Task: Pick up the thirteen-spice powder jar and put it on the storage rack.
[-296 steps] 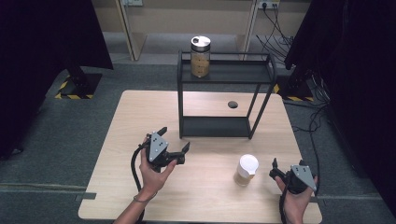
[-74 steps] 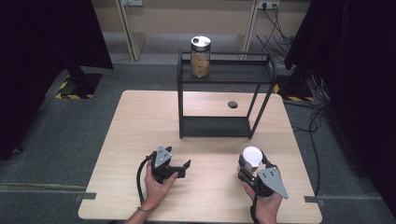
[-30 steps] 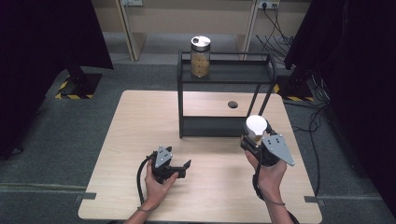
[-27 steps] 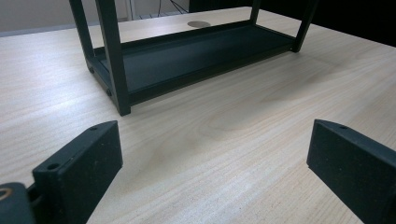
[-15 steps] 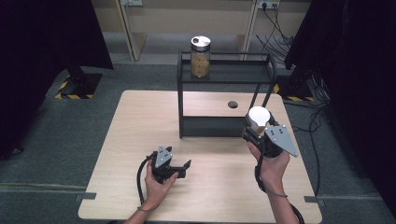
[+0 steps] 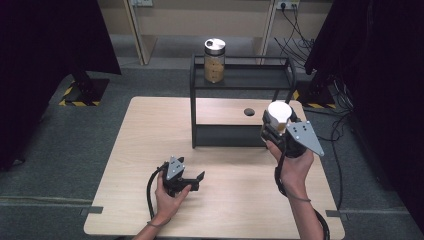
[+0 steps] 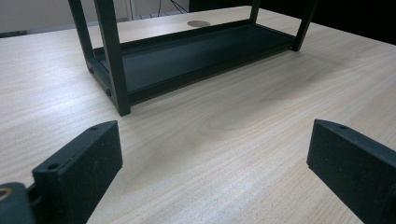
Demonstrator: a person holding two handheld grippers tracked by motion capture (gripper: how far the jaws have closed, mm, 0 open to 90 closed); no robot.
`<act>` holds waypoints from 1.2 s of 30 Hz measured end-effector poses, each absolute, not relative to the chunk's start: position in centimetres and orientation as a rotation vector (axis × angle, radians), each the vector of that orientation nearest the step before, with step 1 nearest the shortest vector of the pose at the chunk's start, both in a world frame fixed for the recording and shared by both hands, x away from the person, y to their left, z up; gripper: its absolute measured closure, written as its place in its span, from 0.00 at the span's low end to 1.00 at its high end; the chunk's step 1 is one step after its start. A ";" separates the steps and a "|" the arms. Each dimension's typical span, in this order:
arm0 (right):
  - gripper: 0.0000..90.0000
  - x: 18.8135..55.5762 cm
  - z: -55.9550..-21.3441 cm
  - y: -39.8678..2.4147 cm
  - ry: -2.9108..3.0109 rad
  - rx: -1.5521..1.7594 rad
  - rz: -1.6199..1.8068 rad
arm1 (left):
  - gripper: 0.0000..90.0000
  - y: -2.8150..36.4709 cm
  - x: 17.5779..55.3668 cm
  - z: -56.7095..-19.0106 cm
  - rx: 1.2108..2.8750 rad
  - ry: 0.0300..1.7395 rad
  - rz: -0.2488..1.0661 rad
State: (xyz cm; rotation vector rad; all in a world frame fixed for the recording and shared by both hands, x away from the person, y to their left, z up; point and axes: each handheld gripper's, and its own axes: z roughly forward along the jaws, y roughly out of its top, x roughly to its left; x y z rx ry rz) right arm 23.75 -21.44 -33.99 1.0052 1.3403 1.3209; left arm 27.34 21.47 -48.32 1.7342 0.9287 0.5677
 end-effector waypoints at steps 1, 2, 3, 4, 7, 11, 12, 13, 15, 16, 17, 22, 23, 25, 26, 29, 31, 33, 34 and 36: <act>0.34 23.8 -33.8 -21.4 1.339 1.004 1.325 | 0.03 21.5 27.3 -48.3 1.734 0.928 0.568; 0.34 23.9 -33.6 -21.3 1.338 1.002 1.327 | 0.03 21.5 27.3 -48.3 1.734 0.928 0.568; 0.34 23.9 -33.4 -21.2 1.337 0.999 1.329 | 0.03 21.5 27.3 -48.3 1.734 0.928 0.569; 0.34 24.0 -33.3 -21.2 1.336 0.998 1.330 | 0.03 21.5 27.3 -48.3 1.735 0.928 0.569; 0.34 24.2 -32.9 -21.0 1.334 0.992 1.330 | 0.03 21.4 27.3 -48.3 1.735 0.927 0.570; 0.34 24.4 -32.3 -20.9 1.333 0.992 1.332 | 0.03 21.4 27.3 -48.3 1.735 0.927 0.569; 0.34 24.5 -32.1 -20.9 1.331 0.993 1.333 | 0.03 21.5 27.3 -48.3 1.735 0.927 0.568; 0.34 24.6 -32.0 -20.9 1.329 0.996 1.336 | 0.03 21.5 27.3 -48.3 1.736 0.927 0.568; 0.34 24.7 -31.7 -20.9 1.326 0.995 1.337 | 0.03 21.5 27.4 -48.3 1.736 0.928 0.568; 0.34 24.7 -31.5 -20.9 1.324 0.995 1.339 | 0.03 21.5 27.4 -48.3 1.736 0.927 0.568; 0.34 24.8 -31.4 -20.9 1.323 0.995 1.338 | 0.03 21.4 27.4 -48.3 1.737 0.927 0.568; 0.34 25.2 -30.6 -21.0 1.319 0.999 1.340 | 0.03 21.5 27.4 -48.3 1.736 0.928 0.567; 0.34 25.3 -30.4 -21.0 1.316 1.003 1.341 | 0.03 21.5 27.4 -48.3 1.734 0.930 0.566; 0.34 25.5 -30.1 -21.0 1.317 1.005 1.341 | 0.03 21.4 27.4 -48.3 1.734 0.931 0.566; 0.34 25.5 -29.9 -21.0 1.315 1.007 1.342 | 0.03 21.4 27.3 -48.3 1.733 0.932 0.566; 0.34 25.7 -29.2 -21.1 1.305 1.012 1.349 | 0.03 21.5 27.4 -48.3 1.731 0.933 0.565; 0.34 25.7 -28.8 -21.1 1.301 1.010 1.349 | 0.03 21.5 27.4 -48.3 1.731 0.933 0.565; 0.34 25.9 -28.4 -21.1 1.299 1.008 1.348 | 0.03 21.5 27.3 -48.3 1.731 0.934 0.566; 0.34 25.9 -28.1 -21.1 1.299 1.010 1.349 | 0.03 21.5 27.3 -48.3 1.731 0.935 0.565; 0.34 26.1 -27.7 -21.1 1.299 1.010 1.352 | 0.03 21.5 27.4 -48.3 1.731 0.937 0.564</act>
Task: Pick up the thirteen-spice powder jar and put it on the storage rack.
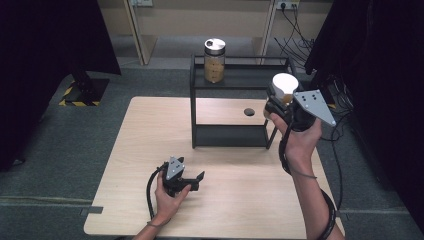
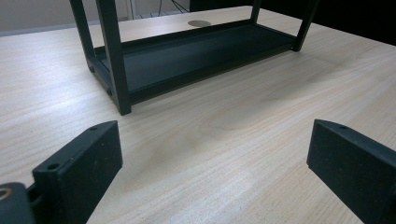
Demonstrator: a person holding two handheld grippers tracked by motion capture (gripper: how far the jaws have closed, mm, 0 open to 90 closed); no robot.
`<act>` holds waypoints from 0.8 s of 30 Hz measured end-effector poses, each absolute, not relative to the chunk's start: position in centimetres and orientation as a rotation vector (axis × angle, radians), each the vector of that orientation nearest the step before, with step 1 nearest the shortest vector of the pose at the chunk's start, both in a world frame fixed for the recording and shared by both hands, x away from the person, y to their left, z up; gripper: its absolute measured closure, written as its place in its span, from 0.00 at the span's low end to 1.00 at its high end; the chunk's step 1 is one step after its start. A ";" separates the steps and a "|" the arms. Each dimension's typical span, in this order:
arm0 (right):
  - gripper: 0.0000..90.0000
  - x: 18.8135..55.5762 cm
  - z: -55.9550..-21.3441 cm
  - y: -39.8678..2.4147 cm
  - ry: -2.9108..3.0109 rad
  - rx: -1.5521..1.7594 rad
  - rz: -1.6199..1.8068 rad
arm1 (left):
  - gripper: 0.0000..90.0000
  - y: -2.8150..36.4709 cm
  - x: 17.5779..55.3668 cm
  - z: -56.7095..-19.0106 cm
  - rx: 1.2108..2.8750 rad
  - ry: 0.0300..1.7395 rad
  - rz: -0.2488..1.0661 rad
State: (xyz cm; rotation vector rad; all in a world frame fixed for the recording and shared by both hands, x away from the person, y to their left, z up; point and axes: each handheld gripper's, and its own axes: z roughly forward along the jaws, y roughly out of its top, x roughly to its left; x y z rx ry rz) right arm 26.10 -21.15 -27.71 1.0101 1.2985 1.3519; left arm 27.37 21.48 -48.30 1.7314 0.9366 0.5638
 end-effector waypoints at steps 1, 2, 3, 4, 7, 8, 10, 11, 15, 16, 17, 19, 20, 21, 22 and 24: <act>0.34 26.2 -27.5 -21.2 1.298 1.008 1.351 | 0.03 21.5 27.4 -48.3 1.732 0.937 0.563; 0.34 26.3 -27.4 -21.2 1.297 1.005 1.352 | 0.03 21.5 27.4 -48.3 1.731 0.936 0.563; 0.34 26.4 -27.2 -21.1 1.297 1.004 1.352 | 0.03 21.5 27.4 -48.3 1.731 0.936 0.563; 0.34 26.5 -27.0 -21.1 1.295 1.002 1.351 | 0.03 21.5 27.4 -48.3 1.731 0.936 0.563; 0.34 26.7 -26.5 -21.0 1.296 1.000 1.351 | 0.03 21.5 27.4 -48.3 1.732 0.935 0.564; 0.34 26.8 -26.4 -20.9 1.296 1.001 1.351 | 0.03 21.5 27.4 -48.3 1.732 0.935 0.564; 0.34 26.9 -26.2 -20.9 1.296 0.999 1.353 | 0.03 21.5 27.4 -48.3 1.733 0.934 0.564; 0.34 26.9 -26.0 -20.8 1.295 0.999 1.353 | 0.03 21.5 27.4 -48.3 1.733 0.934 0.564; 0.34 27.2 -25.6 -20.7 1.298 0.996 1.346 | 0.03 21.5 27.4 -48.3 1.734 0.933 0.565; 0.34 27.2 -25.5 -20.7 1.299 0.999 1.345 | 0.03 21.5 27.4 -48.3 1.735 0.932 0.565; 0.34 27.3 -25.4 -20.7 1.299 1.001 1.345 | 0.03 21.5 27.4 -48.3 1.734 0.932 0.565; 0.34 27.5 -25.2 -20.7 1.299 1.001 1.343 | 0.03 21.5 27.4 -48.3 1.735 0.932 0.564; 0.34 27.6 -25.1 -20.7 1.300 1.003 1.342 | 0.03 21.5 27.4 -48.3 1.735 0.933 0.564; 0.34 27.7 -25.0 -20.7 1.301 1.004 1.342 | 0.03 21.5 27.4 -48.3 1.734 0.933 0.564; 0.34 27.8 -24.9 -20.7 1.302 1.008 1.343 | 0.03 21.5 27.4 -48.3 1.733 0.934 0.563; 0.34 28.1 -24.7 -20.7 1.305 1.011 1.342 | 0.03 21.5 27.4 -48.3 1.734 0.934 0.563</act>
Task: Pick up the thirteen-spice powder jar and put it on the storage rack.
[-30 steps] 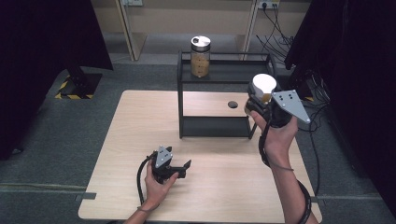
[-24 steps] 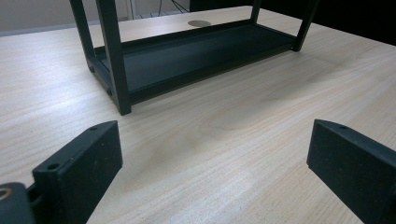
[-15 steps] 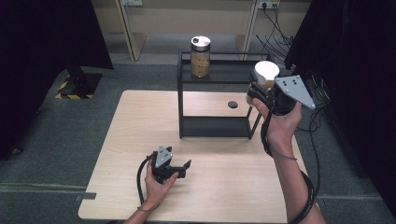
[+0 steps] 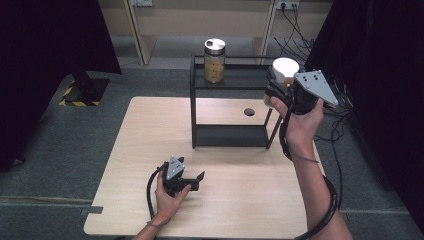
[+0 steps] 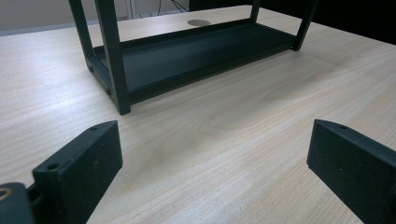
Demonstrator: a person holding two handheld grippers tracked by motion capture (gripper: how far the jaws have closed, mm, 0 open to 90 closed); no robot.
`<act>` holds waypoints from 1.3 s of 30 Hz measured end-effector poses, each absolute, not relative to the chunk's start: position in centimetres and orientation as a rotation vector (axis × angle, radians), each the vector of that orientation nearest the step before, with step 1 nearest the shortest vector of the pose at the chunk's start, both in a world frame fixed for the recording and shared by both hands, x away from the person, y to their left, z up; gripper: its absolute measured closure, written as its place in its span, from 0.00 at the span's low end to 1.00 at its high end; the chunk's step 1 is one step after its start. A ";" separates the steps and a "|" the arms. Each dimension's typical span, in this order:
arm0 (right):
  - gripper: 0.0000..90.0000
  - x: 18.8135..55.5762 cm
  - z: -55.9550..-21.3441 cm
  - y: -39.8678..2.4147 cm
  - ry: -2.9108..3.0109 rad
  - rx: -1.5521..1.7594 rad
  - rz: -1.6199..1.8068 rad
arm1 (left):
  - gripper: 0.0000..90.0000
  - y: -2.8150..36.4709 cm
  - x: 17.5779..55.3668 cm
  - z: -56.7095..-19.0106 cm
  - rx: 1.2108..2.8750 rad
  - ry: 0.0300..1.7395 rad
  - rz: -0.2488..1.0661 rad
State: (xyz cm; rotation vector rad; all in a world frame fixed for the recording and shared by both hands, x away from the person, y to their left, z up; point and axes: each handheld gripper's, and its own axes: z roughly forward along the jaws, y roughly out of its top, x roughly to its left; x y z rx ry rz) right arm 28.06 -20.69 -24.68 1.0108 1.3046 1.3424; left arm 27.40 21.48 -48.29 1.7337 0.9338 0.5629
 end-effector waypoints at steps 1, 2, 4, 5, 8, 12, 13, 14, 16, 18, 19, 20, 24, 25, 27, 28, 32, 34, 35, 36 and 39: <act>0.34 28.2 -24.5 -20.6 1.306 1.014 1.343 | 0.03 21.5 27.4 -48.3 1.734 0.934 0.563; 0.34 28.4 -24.4 -20.6 1.308 1.015 1.342 | 0.03 21.5 27.4 -48.3 1.734 0.934 0.564; 0.34 28.7 -24.1 -20.5 1.312 1.015 1.339 | 0.03 21.5 27.4 -48.3 1.732 0.935 0.563; 0.34 28.9 -24.0 -20.4 1.313 1.016 1.337 | 0.03 21.5 27.4 -48.3 1.732 0.936 0.562; 0.34 29.5 -23.5 -20.2 1.311 1.018 1.337 | 0.03 21.5 27.4 -48.3 1.734 0.933 0.562; 0.34 30.3 -22.7 -19.9 1.309 1.024 1.329 | 0.03 21.5 27.4 -48.3 1.736 0.931 0.563; 0.34 30.5 -22.5 -19.8 1.302 1.028 1.331 | 0.03 21.5 27.4 -48.3 1.736 0.931 0.563; 0.34 30.7 -22.3 -19.8 1.298 1.030 1.331 | 0.03 21.5 27.4 -48.3 1.734 0.931 0.562; 0.34 31.1 -21.9 -19.7 1.291 1.034 1.329 | 0.03 21.5 27.4 -48.3 1.734 0.930 0.562; 0.34 31.5 -21.6 -19.6 1.291 1.032 1.320 | 0.03 21.5 27.4 -48.3 1.735 0.930 0.562; 0.34 31.7 -21.5 -19.5 1.290 1.031 1.316 | 0.03 21.5 27.4 -48.3 1.735 0.930 0.562; 0.34 31.9 -21.3 -19.5 1.291 1.031 1.314 | 0.03 21.5 27.4 -48.3 1.734 0.930 0.562; 0.34 32.8 -21.0 -19.2 1.294 1.041 1.312 | 0.03 21.5 27.4 -48.3 1.733 0.931 0.561; 0.34 33.1 -21.0 -19.1 1.296 1.041 1.311 | 0.03 21.5 27.4 -48.3 1.733 0.930 0.561; 0.34 33.4 -20.9 -19.0 1.293 1.050 1.314 | 0.03 21.5 27.4 -48.3 1.733 0.931 0.561; 0.34 33.6 -20.9 -19.0 1.293 1.053 1.313 | 0.03 21.5 27.4 -48.3 1.733 0.931 0.560; 0.34 34.4 -20.9 -18.8 1.297 1.062 1.305 | 0.03 21.5 27.4 -48.3 1.732 0.931 0.559; 0.34 34.8 -20.9 -18.7 1.297 1.068 1.305 | 0.03 21.5 27.4 -48.3 1.733 0.931 0.560; 0.34 35.0 -21.0 -18.6 1.297 1.073 1.304 | 0.03 21.5 27.4 -48.3 1.733 0.931 0.560; 0.34 35.2 -21.0 -18.6 1.300 1.076 1.302 | 0.03 21.5 27.4 -48.3 1.733 0.931 0.560; 0.34 35.8 -21.2 -18.5 1.301 1.090 1.303 | 0.03 21.6 27.4 -48.3 1.732 0.931 0.558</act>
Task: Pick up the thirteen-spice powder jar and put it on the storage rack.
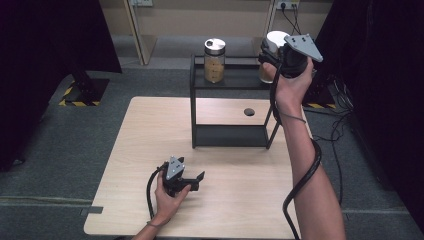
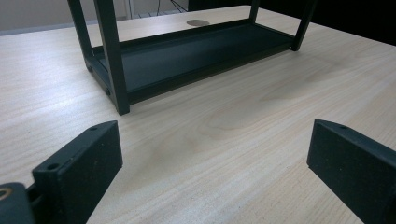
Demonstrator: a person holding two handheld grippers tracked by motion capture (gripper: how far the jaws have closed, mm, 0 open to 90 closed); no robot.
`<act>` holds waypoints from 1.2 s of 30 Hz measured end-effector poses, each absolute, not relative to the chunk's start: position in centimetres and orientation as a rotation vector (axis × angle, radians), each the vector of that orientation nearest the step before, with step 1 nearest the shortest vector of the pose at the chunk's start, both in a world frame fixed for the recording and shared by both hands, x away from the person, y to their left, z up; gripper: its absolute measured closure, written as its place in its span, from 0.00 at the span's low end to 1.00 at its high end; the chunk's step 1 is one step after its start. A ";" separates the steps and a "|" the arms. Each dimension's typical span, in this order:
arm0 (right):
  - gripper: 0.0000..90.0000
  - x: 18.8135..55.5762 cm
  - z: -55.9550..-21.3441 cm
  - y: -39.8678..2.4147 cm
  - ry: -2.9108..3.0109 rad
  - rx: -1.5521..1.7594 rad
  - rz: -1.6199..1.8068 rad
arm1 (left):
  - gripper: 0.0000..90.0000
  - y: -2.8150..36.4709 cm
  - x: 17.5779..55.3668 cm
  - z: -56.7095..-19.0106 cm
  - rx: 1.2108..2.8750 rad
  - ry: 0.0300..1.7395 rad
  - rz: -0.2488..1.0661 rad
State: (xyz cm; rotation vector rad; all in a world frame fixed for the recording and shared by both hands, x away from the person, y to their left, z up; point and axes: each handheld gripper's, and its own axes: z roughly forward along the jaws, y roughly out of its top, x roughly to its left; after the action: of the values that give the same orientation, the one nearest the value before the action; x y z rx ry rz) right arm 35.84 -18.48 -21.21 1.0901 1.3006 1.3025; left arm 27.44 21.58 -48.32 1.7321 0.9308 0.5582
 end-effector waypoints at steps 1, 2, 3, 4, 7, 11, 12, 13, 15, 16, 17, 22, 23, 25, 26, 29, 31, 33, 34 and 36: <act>0.34 36.0 -21.3 -18.4 1.300 1.094 1.304 | 0.03 21.6 27.5 -48.3 1.733 0.931 0.558; 0.34 36.2 -21.4 -18.4 1.302 1.097 1.301 | 0.03 21.6 27.5 -48.3 1.733 0.931 0.558; 0.34 36.4 -21.4 -18.3 1.305 1.100 1.298 | 0.03 21.6 27.5 -48.3 1.733 0.931 0.558; 0.34 36.5 -21.5 -18.3 1.308 1.100 1.296 | 0.03 21.6 27.5 -48.3 1.734 0.931 0.558; 0.34 36.7 -21.5 -18.2 1.305 1.106 1.295 | 0.03 21.6 27.5 -48.3 1.733 0.933 0.556; 0.34 36.8 -21.3 -18.2 1.319 1.102 1.282 | 0.03 21.6 27.5 -48.3 1.734 0.934 0.557; 0.34 36.9 -21.2 -18.3 1.325 1.100 1.280 | 0.03 21.6 27.5 -48.3 1.734 0.933 0.557; 0.34 36.9 -21.2 -18.2 1.328 1.099 1.277 | 0.03 21.6 27.5 -48.3 1.733 0.934 0.556; 0.34 37.0 -21.0 -18.3 1.334 1.099 1.275 | 0.03 21.6 27.5 -48.3 1.732 0.935 0.554; 0.34 37.0 -21.0 -18.2 1.335 1.098 1.270 | 0.03 21.6 27.5 -48.3 1.733 0.936 0.555; 0.34 37.0 -21.0 -18.2 1.336 1.097 1.268 | 0.03 21.6 27.5 -48.3 1.733 0.935 0.555; 0.31 36.9 -21.0 -18.2 1.337 1.088 1.259 | 0.03 21.6 27.5 -48.3 1.734 0.934 0.556; 0.29 36.8 -21.0 -18.1 1.333 1.084 1.256 | 0.03 21.6 27.5 -48.3 1.735 0.935 0.556; 0.22 36.7 -21.0 -18.1 1.321 1.084 1.257 | 0.03 21.6 27.5 -48.3 1.735 0.936 0.555; 0.18 36.6 -20.9 -18.2 1.323 1.086 1.257 | 0.03 21.6 27.5 -48.2 1.736 0.936 0.555; 0.10 36.5 -21.0 -18.2 1.326 1.082 1.251 | 0.03 21.6 27.5 -48.3 1.734 0.936 0.555; 0.07 36.4 -21.1 -18.4 1.325 1.080 1.261 | 0.03 21.6 27.5 -48.3 1.734 0.936 0.554; 0.06 36.2 -21.3 -18.6 1.318 1.075 1.275 | 0.02 21.6 27.5 -48.3 1.734 0.936 0.554; 0.05 36.0 -21.4 -18.8 1.319 1.068 1.283 | 0.03 21.6 27.5 -48.3 1.733 0.936 0.554; 0.05 35.8 -21.6 -19.0 1.319 1.060 1.288 | 0.03 21.6 27.5 -48.3 1.733 0.935 0.554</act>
State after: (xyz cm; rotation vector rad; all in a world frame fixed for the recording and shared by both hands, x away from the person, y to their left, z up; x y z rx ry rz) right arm 35.78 -18.95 -21.58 1.0597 1.3190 1.2880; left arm 27.50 21.60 -48.28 1.7333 0.9353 0.5544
